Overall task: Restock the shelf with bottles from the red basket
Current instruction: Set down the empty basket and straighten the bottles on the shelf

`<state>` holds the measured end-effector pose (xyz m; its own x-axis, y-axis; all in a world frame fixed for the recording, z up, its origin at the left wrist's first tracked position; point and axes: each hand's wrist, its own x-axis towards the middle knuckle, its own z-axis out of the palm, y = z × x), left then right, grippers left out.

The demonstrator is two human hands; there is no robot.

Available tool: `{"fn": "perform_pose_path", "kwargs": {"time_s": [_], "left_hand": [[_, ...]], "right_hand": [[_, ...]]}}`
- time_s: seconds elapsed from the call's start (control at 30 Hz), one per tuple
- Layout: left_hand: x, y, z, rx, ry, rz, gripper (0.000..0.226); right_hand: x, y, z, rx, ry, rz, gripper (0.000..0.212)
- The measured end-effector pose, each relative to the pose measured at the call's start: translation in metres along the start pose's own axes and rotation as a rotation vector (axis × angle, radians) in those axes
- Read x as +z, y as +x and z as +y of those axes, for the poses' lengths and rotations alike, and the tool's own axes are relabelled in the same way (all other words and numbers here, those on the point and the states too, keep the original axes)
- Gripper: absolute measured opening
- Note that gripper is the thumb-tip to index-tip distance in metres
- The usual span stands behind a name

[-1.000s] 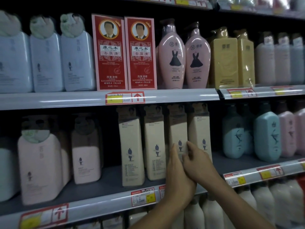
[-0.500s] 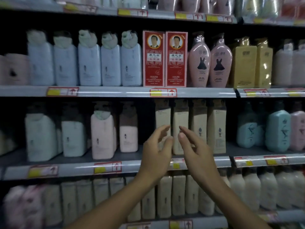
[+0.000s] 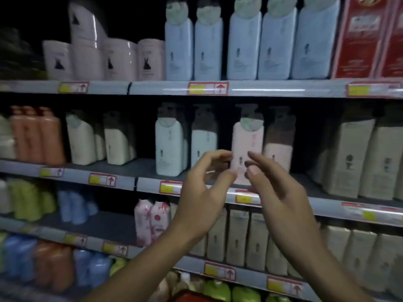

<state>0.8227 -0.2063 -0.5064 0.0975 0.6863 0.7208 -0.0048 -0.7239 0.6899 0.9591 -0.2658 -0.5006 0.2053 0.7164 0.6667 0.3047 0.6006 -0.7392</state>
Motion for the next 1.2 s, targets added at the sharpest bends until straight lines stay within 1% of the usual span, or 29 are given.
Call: {"fn": "perform_pose_path", "kwargs": {"time_s": [0.1,0.17,0.27,0.33,0.4,0.53,0.6,0.63,0.73,0.8,0.87,1.0,1.1,1.17,1.2], "left_hand": [[-0.028,0.026,-0.032,-0.048,0.000,0.063,0.031],[-0.049,0.043,-0.039,-0.095,0.001,0.114,0.034],[-0.079,0.074,-0.029,-0.179,0.005,0.134,0.034],[-0.101,0.092,-0.013,-0.253,0.007,0.132,0.031],[-0.125,0.112,0.010,-0.312,0.018,0.108,0.030],[-0.177,0.152,0.076,-0.406,0.065,0.121,0.039],[-0.199,0.172,0.116,-0.454,0.086,0.128,0.044],[-0.209,0.181,0.136,-0.479,0.102,0.119,0.042],[-0.233,0.195,0.193,-0.601,0.107,0.124,0.028],[-0.245,0.196,0.223,-0.666,0.098,0.143,0.027],[-0.253,0.192,0.244,-0.702,0.087,0.182,0.028],[-0.268,0.184,0.278,-0.713,0.123,0.241,0.031],[-0.283,0.174,0.298,-0.702,0.138,0.298,0.030],[-0.295,0.167,0.304,-0.717,0.151,0.297,0.028],[-0.301,0.163,0.307,-0.732,0.164,0.272,0.029]], "right_hand": [[0.037,0.029,0.012,-0.030,0.037,-0.022,0.050],[0.060,0.049,0.013,-0.034,0.056,-0.065,0.050],[0.087,0.079,0.003,0.046,0.071,-0.161,0.047],[0.101,0.096,-0.016,0.109,0.074,-0.216,0.049],[0.114,0.115,-0.043,0.143,0.047,-0.265,0.053],[0.141,0.150,-0.118,0.248,0.043,-0.401,0.047],[0.150,0.166,-0.162,0.303,0.053,-0.420,0.047],[0.152,0.172,-0.183,0.333,0.057,-0.420,0.046],[0.150,0.178,-0.245,0.421,0.059,-0.410,0.046],[0.144,0.178,-0.275,0.464,0.038,-0.409,0.046],[0.139,0.180,-0.294,0.494,0.025,-0.414,0.045],[0.135,0.184,-0.312,0.508,0.026,-0.446,0.042],[0.141,0.178,-0.324,0.473,0.022,-0.514,0.041],[0.152,0.171,-0.329,0.463,0.016,-0.548,0.042],[0.159,0.165,-0.333,0.470,0.017,-0.548,0.042]]}}
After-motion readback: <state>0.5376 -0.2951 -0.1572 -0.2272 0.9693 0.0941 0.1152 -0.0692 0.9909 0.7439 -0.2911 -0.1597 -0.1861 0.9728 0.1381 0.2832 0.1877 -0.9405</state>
